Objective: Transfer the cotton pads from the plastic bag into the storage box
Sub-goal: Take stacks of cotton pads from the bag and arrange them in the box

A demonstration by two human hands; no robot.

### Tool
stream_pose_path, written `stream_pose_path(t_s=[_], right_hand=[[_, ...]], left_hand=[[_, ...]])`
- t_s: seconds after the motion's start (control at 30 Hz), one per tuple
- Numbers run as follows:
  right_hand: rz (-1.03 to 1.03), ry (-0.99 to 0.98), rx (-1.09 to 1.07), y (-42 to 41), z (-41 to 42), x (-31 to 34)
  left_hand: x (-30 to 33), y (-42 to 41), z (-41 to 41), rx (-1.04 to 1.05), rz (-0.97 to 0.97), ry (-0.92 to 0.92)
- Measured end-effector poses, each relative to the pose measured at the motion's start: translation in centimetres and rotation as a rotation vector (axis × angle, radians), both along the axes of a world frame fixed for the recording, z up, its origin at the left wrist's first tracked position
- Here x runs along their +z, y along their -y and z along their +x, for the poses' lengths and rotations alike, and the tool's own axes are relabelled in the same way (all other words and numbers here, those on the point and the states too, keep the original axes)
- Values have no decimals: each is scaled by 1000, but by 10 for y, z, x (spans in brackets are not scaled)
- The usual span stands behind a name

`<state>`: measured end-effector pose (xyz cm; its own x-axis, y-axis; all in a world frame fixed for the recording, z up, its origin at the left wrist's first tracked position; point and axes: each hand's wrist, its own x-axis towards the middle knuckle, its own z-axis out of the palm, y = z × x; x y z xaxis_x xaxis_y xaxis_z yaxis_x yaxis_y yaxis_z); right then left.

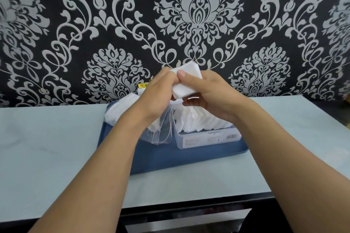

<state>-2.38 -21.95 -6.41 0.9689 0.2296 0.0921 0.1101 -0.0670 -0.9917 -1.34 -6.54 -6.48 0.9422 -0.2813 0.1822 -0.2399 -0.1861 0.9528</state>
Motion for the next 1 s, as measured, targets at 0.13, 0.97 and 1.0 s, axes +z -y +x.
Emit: stream_pose_path(t_s=[0.13, 0.97, 1.0], right_hand=[[59, -119, -63, 9, 9, -8], [-643, -130, -341, -27, 27, -33], [-687, -118, -361, -24, 27, -35]], left_hand=[[-13, 4, 7, 39, 63, 9], [-50, -25, 21, 128, 936, 124], [-50, -24, 22, 116, 918, 104]])
